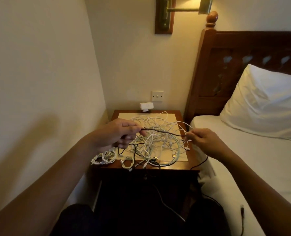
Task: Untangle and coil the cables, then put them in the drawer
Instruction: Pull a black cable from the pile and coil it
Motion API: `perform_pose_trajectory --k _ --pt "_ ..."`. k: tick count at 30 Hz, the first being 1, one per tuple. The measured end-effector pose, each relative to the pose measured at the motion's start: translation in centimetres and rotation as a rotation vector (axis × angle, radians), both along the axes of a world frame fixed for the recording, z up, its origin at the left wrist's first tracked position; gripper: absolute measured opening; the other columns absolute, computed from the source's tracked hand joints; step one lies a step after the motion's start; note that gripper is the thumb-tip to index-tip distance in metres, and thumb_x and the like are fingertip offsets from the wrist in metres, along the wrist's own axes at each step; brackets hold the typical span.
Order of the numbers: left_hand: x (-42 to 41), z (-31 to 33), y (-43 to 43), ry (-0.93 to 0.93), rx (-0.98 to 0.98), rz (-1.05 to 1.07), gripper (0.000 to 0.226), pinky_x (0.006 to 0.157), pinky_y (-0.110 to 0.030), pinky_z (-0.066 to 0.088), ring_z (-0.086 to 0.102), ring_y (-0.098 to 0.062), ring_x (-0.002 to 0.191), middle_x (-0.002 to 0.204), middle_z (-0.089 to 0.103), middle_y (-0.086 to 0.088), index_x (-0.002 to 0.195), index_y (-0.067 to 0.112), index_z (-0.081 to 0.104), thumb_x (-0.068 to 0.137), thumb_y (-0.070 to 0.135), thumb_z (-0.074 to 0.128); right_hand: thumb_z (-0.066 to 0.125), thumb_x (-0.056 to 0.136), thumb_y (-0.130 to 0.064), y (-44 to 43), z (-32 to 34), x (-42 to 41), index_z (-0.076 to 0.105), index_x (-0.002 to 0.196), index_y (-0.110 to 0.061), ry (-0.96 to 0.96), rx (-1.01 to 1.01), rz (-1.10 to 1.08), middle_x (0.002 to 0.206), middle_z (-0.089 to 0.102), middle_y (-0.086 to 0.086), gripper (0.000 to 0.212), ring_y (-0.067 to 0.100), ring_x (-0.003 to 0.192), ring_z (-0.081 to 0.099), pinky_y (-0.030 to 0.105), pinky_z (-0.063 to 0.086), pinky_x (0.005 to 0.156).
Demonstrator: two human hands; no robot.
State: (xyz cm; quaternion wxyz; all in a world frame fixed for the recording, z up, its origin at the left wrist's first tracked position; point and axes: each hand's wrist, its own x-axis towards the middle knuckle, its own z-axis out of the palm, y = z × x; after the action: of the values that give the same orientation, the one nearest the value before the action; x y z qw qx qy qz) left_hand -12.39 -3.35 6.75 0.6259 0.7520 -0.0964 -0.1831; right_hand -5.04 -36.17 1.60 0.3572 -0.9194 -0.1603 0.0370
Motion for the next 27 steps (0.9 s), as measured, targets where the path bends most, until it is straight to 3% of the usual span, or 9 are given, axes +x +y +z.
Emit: perform_pose_trajectory --k 2,3,5,6,8,11,16,21,27 --pt "-0.3 -0.1 -1.2 -0.065 0.045 -0.011 0.027 0.046 -0.022 0.038 0.035 -0.013 0.05 0.067 0.049 -0.005 0.11 0.003 0.071 0.106 0.021 0.052 0.053 0.106 -0.026 0.9 -0.1 -0.9 0.075 0.104 -0.025 0.159 0.003 0.127 0.097 0.076 -0.002 0.022 0.017 0.095 0.071 0.034 0.059 0.088" --pt "-0.4 -0.2 -1.9 -0.126 0.104 -0.002 0.025 0.048 -0.023 0.042 0.04 -0.013 0.05 0.068 0.057 -0.007 0.109 0.005 0.073 0.106 0.021 0.054 0.051 0.107 -0.027 1.7 0.2 -1.7 0.073 0.112 -0.021 0.262 0.118 0.186 0.101 0.077 0.0 0.023 0.017 0.096 0.072 0.034 0.06 0.09" --pt "-0.3 -0.2 -3.5 -0.276 0.272 0.033 0.02 0.051 -0.023 0.045 0.047 -0.012 0.047 0.072 0.069 -0.006 0.105 0.01 0.077 0.103 0.021 0.06 0.046 0.108 -0.03 3.8 1.3 -3.4 0.069 0.122 -0.015 0.463 0.389 0.265 0.101 0.077 0.004 0.031 0.016 0.083 0.071 0.028 0.06 0.078" --pt "-0.2 -0.1 -4.1 -0.351 0.349 0.056 0.017 0.051 -0.022 0.044 0.049 -0.009 0.045 0.072 0.073 -0.003 0.103 0.014 0.078 0.102 0.021 0.062 0.046 0.108 -0.032 4.8 1.8 -4.0 0.069 0.123 -0.014 0.462 0.438 0.298 0.093 0.076 0.001 0.033 0.012 0.072 0.066 0.024 0.056 0.068" --pt "0.0 -0.1 -4.7 -0.442 0.418 0.104 0.015 0.049 -0.02 0.042 0.05 -0.004 0.044 0.072 0.075 -0.001 0.101 0.017 0.078 0.1 0.022 0.064 0.049 0.107 -0.033 6.2 2.3 -4.2 0.073 0.115 -0.017 0.206 0.34 0.308 0.074 0.068 -0.013 0.031 0.001 0.061 0.055 0.018 0.043 0.058" --pt "-0.2 0.0 -4.1 -0.377 0.431 0.118 0.018 0.047 -0.018 0.039 0.049 -0.003 0.042 0.065 0.072 -0.002 0.099 0.018 0.077 0.099 0.031 0.064 0.059 0.102 -0.032 6.4 2.8 -3.3 0.079 0.101 -0.025 -0.13 0.249 0.235 0.069 0.066 -0.021 0.021 -0.001 0.067 0.057 0.016 0.043 0.061" --pt "-1.6 -0.3 -3.3 -0.157 0.445 -0.055 0.021 0.052 -0.017 0.039 0.048 -0.006 0.05 0.071 0.07 -0.002 0.107 0.017 0.073 0.106 0.02 0.053 0.068 0.098 -0.031 6.1 1.9 -2.8 0.079 0.101 -0.031 -0.197 0.173 0.248 0.079 0.071 -0.019 0.011 0.005 0.075 0.063 0.016 0.046 0.061" --pt "-2.2 -0.9 -2.6 -0.313 0.655 0.052 0.026 0.055 -0.012 0.037 0.056 0.001 0.048 0.069 0.074 -0.001 0.095 0.019 0.077 0.105 0.017 0.053 0.069 0.098 -0.031 5.1 -0.4 -1.5 0.082 0.101 -0.027 -0.13 0.154 0.178 0.079 0.075 -0.009 0.014 0.018 0.073 0.064 0.035 0.05 0.063" --pt "-3.5 -0.8 0.3 -0.148 0.248 0.032 0.028 0.046 -0.017 0.03 0.038 -0.01 0.046 0.066 0.063 -0.009 0.103 0.003 0.073 0.107 0.018 0.05 0.062 0.102 -0.026 0.9 -3.2 0.9 0.081 0.107 -0.028 -0.082 0.132 0.062 0.095 0.073 -0.019 0.019 0.003 0.09 0.065 0.025 0.048 0.073"
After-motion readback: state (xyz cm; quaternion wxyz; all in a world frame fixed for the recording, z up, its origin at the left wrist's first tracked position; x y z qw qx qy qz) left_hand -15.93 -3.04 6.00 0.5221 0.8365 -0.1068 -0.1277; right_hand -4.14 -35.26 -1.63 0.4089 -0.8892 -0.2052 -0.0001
